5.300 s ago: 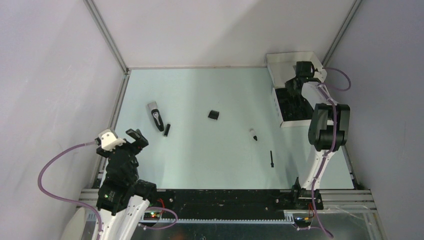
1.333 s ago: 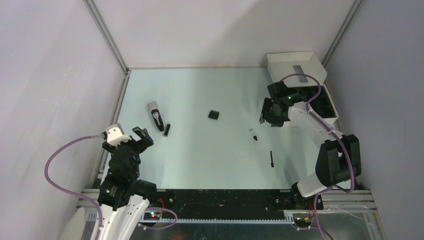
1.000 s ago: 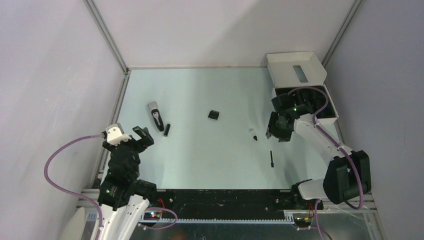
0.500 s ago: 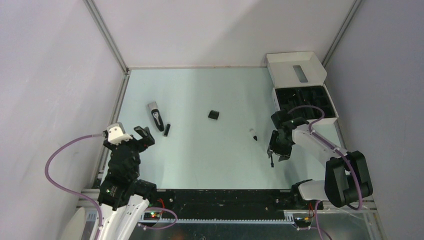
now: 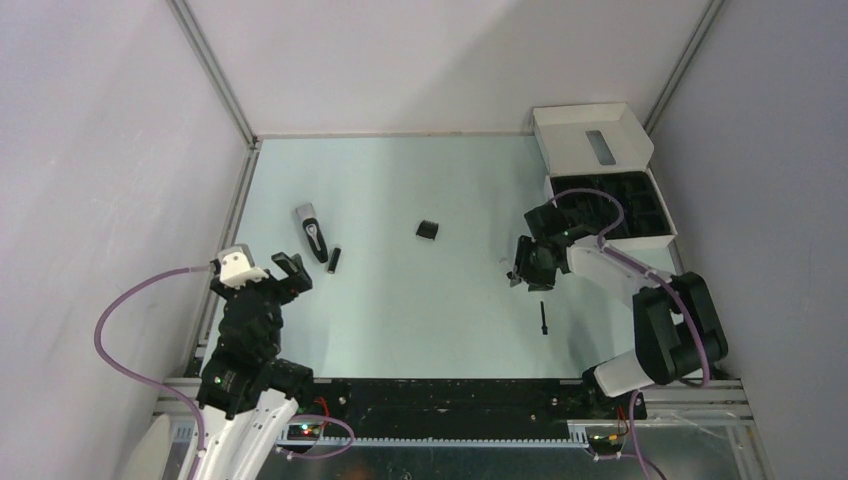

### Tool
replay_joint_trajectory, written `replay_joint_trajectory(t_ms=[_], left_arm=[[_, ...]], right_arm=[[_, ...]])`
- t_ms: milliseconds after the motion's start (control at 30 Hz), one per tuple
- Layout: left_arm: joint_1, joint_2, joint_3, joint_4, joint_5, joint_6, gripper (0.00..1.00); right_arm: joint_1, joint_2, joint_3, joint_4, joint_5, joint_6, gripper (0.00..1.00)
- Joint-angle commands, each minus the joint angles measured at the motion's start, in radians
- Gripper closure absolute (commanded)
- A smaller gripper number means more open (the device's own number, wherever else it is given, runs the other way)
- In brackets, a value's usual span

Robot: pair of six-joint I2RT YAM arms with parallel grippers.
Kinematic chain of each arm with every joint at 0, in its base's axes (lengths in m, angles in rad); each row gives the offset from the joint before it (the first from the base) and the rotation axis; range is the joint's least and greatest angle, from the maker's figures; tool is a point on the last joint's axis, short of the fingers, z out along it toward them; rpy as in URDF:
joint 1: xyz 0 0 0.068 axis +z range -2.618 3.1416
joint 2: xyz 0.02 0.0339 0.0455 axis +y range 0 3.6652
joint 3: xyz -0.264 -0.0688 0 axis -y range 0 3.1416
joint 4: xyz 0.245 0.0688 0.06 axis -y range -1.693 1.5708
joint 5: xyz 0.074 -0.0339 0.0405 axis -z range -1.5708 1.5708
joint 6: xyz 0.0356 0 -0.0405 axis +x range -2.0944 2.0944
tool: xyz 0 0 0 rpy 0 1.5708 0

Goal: Sort the hair-cutting tools

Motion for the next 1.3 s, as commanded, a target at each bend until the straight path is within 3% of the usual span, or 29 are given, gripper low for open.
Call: replay_joint_trajectory(t_ms=[0,567,733,900,1100,1267], left_arm=[[-0.008,0.016,-0.003,0.034,0.008,0.029,0.02],[-0.011,0.032,-0.001,0.032,0.014,0.032,0.02],[-0.01,0.036,-0.001,0.035,0.021,0.03,0.02],[-0.01,0.05,0.004,0.043,0.076,0.014,0.02],[-0.011,0.162,0.037,0.088,0.259,-0.016,0.02],[-0.01,0.341,0.072,0.168,0.535,-0.051,0.02]], right_arm=[[0.011,0.093,0.073,0.132,-0.001,-0.048,0.5],[0.065,0.245,0.119,0.153,0.109,-0.078,0.57],[0.084,0.232,0.118,0.122,0.153,-0.096,0.66],[0.118,0.202,0.119,0.099,0.171,-0.133,0.83],[0.158,0.098,0.119,0.1,0.124,-0.225,0.99],[0.214,0.008,0.138,0.111,0.059,-0.319,1.0]])
